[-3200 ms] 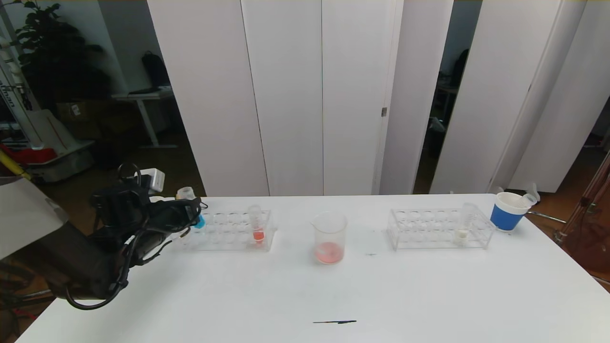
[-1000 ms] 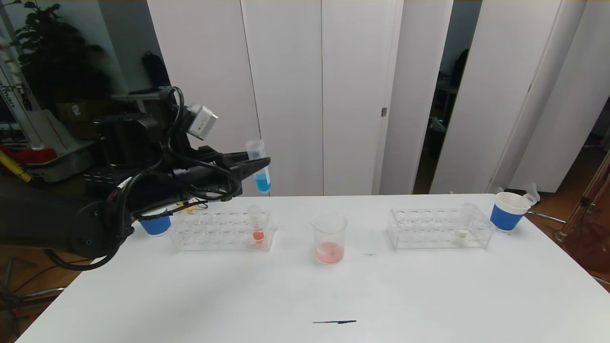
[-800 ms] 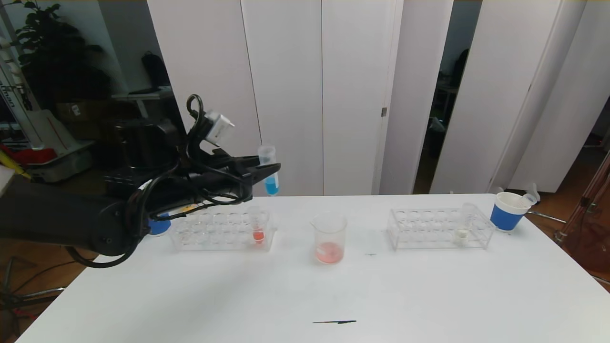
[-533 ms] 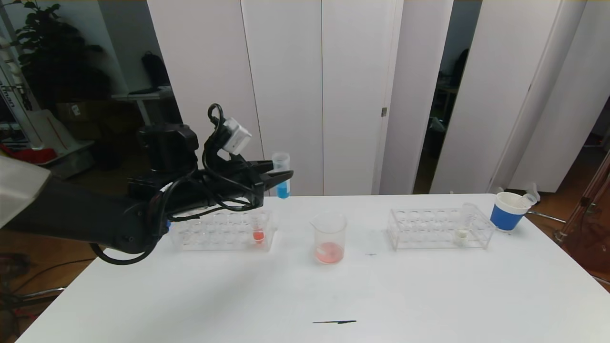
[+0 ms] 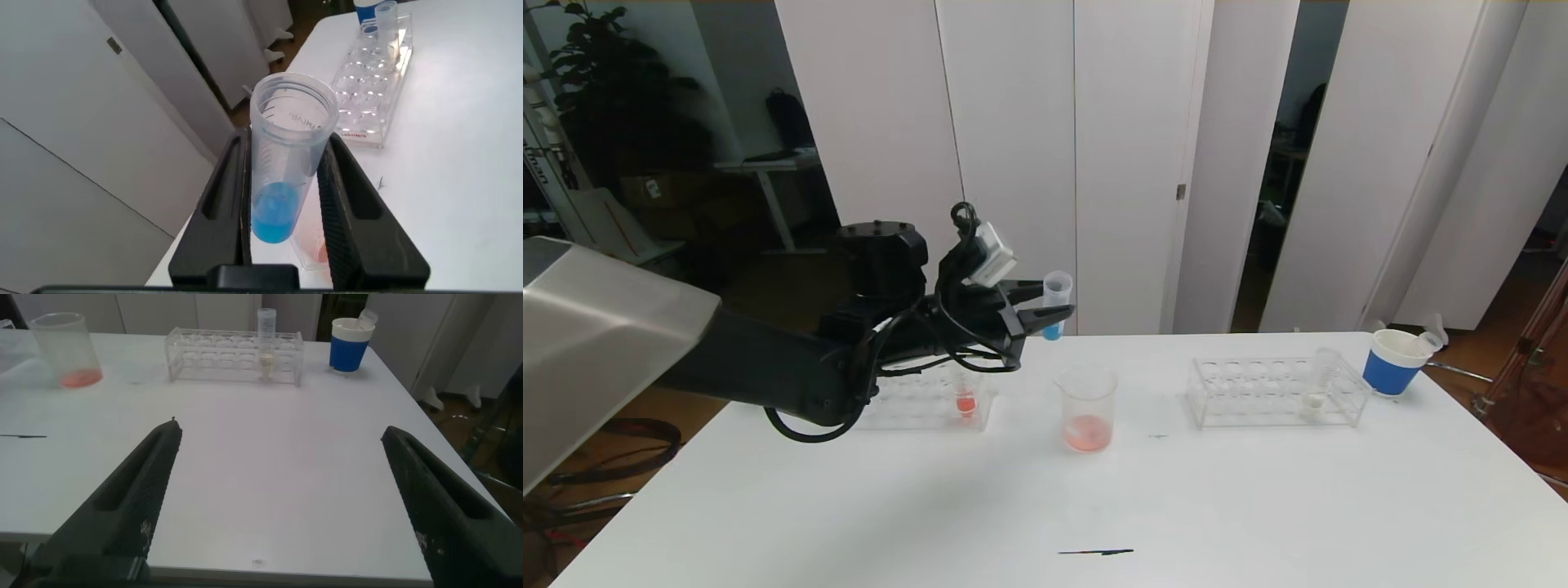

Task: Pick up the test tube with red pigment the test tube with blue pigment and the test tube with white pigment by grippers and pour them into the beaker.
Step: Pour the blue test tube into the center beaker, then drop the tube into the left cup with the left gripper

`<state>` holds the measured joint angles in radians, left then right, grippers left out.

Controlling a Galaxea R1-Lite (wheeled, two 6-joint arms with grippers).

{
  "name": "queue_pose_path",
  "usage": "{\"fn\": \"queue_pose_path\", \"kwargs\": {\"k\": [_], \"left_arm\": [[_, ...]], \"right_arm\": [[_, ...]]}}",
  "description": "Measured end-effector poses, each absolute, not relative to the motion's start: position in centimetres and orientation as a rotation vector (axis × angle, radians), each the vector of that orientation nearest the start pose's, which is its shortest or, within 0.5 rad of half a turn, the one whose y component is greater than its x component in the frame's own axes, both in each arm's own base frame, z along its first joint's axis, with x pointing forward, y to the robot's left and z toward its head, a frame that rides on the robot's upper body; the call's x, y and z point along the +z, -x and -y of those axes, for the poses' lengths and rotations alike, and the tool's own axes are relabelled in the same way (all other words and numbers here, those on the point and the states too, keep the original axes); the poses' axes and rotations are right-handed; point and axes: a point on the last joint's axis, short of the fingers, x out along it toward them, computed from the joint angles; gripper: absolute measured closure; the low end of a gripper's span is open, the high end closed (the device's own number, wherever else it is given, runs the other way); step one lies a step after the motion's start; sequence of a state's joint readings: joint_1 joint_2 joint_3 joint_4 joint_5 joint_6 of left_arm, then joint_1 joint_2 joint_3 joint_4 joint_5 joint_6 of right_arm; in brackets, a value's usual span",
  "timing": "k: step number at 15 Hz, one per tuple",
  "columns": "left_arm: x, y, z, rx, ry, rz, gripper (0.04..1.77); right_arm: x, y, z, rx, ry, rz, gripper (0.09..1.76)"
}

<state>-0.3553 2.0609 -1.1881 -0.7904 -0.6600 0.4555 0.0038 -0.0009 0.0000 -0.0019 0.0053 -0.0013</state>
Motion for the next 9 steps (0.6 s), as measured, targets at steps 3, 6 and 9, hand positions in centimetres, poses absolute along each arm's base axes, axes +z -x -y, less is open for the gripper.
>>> {"fn": "queue_pose_path", "kwargs": {"k": [3,6,9], "left_arm": [[16.8,-38.6,16.6,-1.065,-0.454,0.204,1.24],[16.2,-39.7,17.0,-1.058,-0.533,0.286,1.24],[15.3,-40.8,17.0,-1.027,-0.570,0.357,1.24]], "right_arm": [[7.6,2.3,0.0,0.010,0.001,0.003,0.10],[7.6,2.3,0.0,0.010,0.002,0.003,0.10],[7.6,2.3,0.0,0.010,0.001,0.003,0.10]]}}
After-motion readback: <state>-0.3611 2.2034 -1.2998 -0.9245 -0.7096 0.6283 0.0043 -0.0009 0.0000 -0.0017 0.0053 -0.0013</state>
